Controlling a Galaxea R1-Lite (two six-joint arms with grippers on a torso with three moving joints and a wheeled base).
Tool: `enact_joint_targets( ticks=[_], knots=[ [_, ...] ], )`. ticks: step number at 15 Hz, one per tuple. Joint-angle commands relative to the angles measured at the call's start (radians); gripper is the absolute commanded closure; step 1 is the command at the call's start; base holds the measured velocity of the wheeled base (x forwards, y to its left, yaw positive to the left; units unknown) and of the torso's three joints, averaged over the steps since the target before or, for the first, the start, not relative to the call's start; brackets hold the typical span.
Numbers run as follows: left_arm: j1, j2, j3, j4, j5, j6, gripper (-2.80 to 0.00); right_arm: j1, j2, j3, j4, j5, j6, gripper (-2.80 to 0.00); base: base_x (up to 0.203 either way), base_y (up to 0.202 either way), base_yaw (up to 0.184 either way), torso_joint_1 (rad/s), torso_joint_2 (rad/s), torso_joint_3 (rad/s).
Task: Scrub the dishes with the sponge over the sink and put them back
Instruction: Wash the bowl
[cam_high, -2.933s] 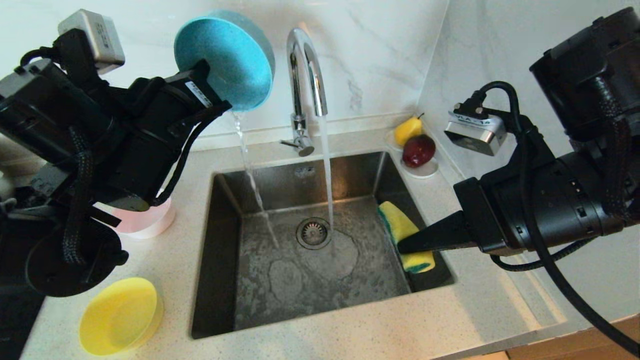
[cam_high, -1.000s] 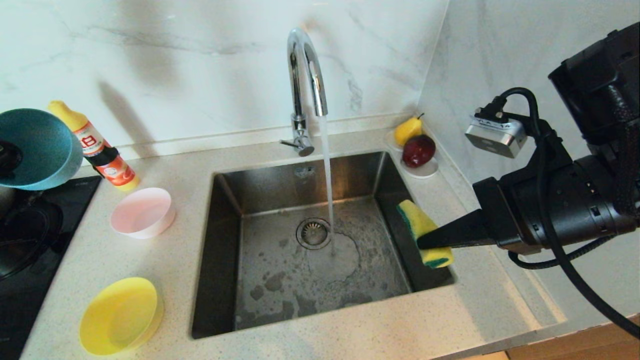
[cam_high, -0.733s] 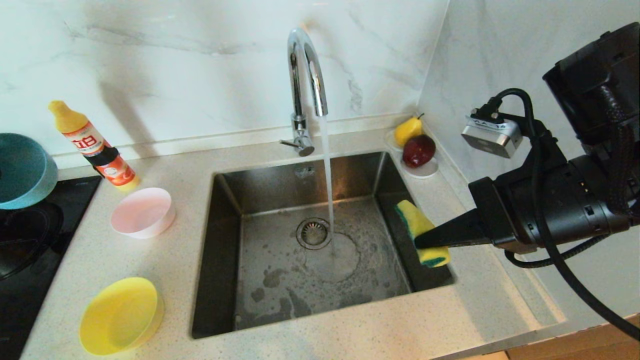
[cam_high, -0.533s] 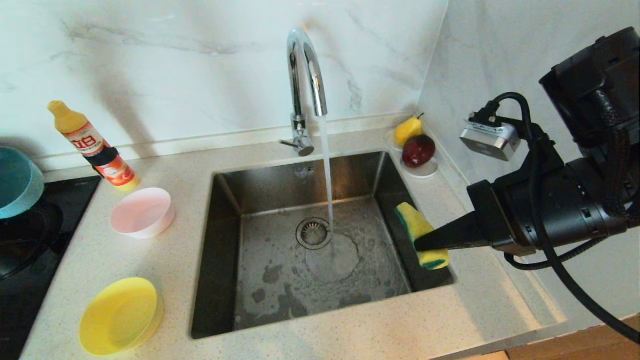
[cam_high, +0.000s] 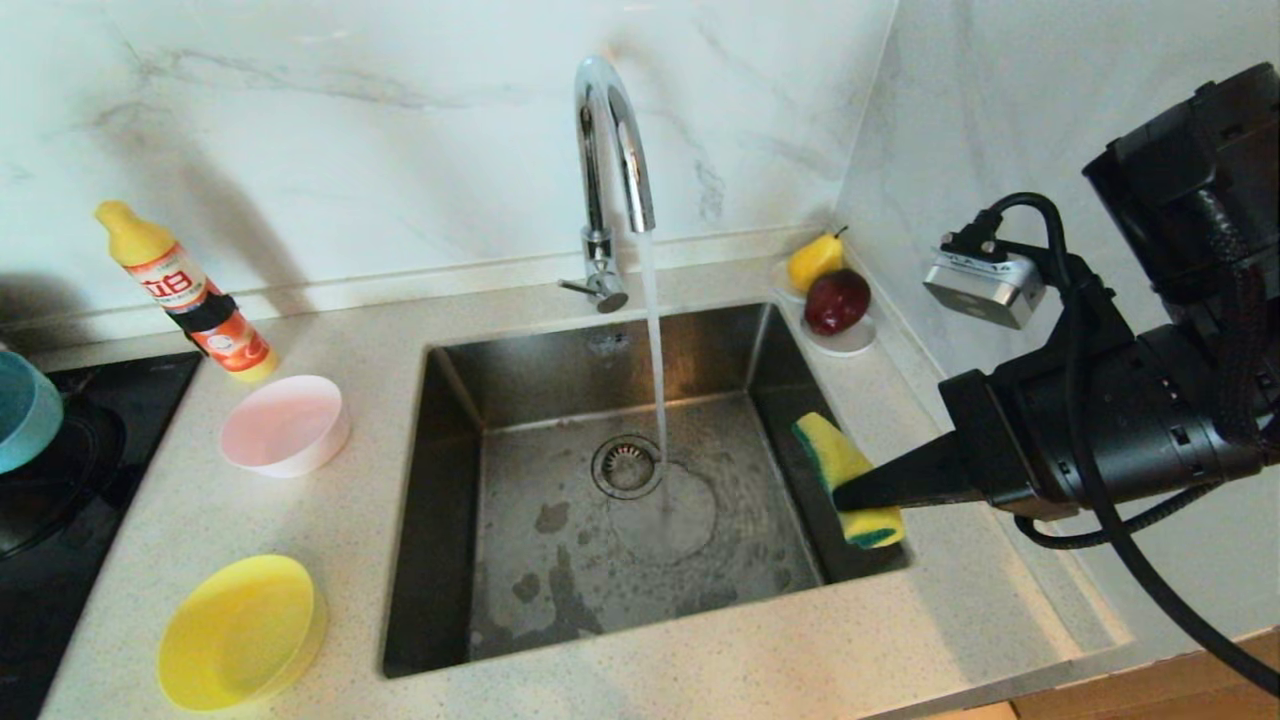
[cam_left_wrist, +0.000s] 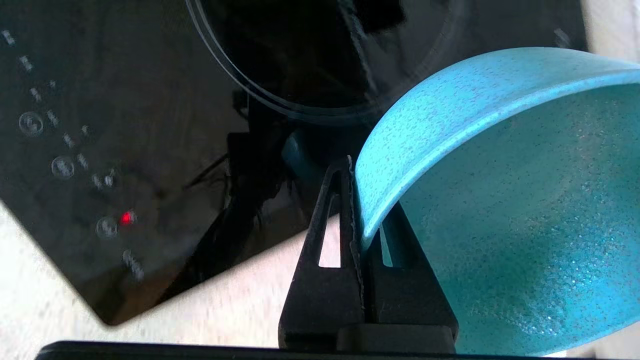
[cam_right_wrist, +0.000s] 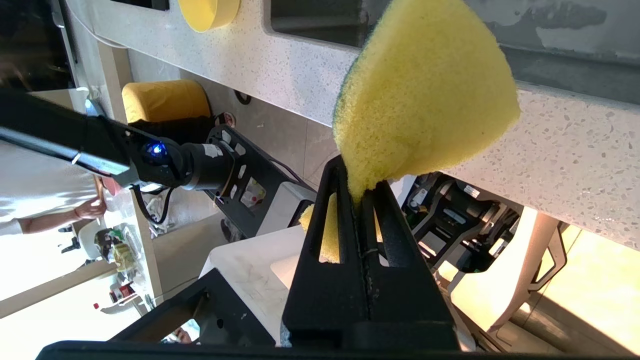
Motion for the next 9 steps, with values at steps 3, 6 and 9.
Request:
enact_joint_targets(
  ticks=[3,6,9],
  knots=[
    [0.047,0.153,-0.080,0.011,-0.007,-0.018,0.00,0.000,-0.002,0.007,0.004,0.002,-0.013,0.00,0.000,0.000,0.000,0.000,0.00,0.000],
    [0.082,0.245,-0.141,0.045,-0.068,-0.032,0.00,0.000,-0.002,0.017,0.004,0.003,-0.016,0.00,0.000,0.000,0.000,0.000,0.00,0.000],
    [0.092,0.287,-0.171,0.059,-0.094,-0.040,0.00,0.000,-0.002,0.021,0.004,0.018,-0.016,0.00,0.000,0.000,0.000,0.000,0.00,0.000]
  ],
)
